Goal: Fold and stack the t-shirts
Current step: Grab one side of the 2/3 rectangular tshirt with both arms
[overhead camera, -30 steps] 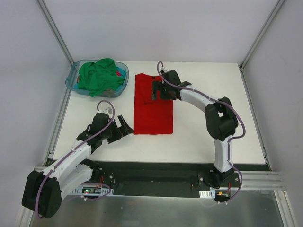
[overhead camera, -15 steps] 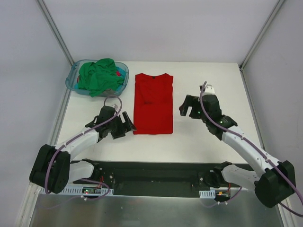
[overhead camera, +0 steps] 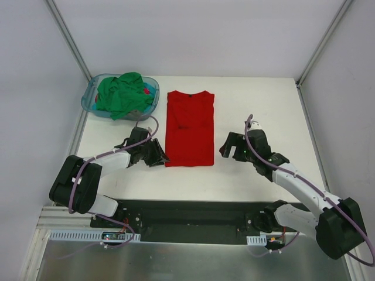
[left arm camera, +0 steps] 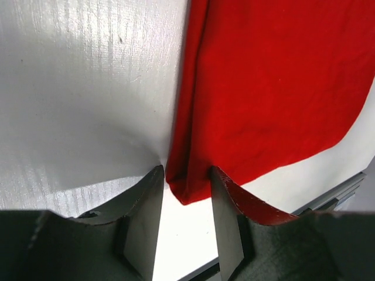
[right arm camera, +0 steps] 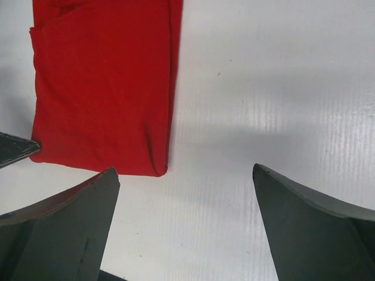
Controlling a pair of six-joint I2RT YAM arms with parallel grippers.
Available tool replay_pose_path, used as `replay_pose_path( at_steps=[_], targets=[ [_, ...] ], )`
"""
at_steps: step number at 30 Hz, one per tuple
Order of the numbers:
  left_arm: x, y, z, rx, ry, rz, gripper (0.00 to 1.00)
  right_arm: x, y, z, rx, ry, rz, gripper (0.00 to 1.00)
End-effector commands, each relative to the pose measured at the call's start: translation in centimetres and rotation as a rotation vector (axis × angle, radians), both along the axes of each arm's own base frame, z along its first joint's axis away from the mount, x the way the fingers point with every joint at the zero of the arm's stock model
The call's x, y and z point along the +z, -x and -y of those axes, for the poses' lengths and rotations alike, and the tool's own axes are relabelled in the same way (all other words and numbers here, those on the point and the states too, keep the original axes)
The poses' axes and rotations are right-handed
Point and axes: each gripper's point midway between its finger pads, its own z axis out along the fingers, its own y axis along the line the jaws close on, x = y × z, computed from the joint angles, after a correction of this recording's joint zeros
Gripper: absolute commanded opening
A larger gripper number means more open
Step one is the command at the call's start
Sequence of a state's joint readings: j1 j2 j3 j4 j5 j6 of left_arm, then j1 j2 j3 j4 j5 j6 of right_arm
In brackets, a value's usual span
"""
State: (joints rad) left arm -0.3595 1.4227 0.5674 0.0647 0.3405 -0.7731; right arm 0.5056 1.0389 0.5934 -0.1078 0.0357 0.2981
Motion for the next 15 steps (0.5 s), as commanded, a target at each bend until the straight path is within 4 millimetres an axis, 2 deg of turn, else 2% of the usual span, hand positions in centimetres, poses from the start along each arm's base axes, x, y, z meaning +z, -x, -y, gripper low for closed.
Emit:
replay_pose_path(
  at_steps=[1, 11, 13, 15],
  targets=[
    [-0.1, 0.6, 0.4, -0.022, 0.016, 0.0, 0.36, 0.5, -0.6, -1.7, 0.027, -0.063, -0.021, 0.99],
    [-1.0, 1.5, 1.3, -0.059, 0.02, -0.037, 0.28, -1.3, -0.7, -3.5, 0.076, -0.096, -0.107, 0.95],
    [-1.0, 1.5, 1.4, -0.061, 0.018, -0.034, 0.19, -1.8, -0.6, -3.7, 0.081, -0.097, -0.125, 0.95],
    [-1.2, 1.5, 1.2, -0.054, 0.009, -0.035, 0.05, -2.1, -0.6, -4.0, 0.088, -0.105, -0.137, 0.93]
  ],
)
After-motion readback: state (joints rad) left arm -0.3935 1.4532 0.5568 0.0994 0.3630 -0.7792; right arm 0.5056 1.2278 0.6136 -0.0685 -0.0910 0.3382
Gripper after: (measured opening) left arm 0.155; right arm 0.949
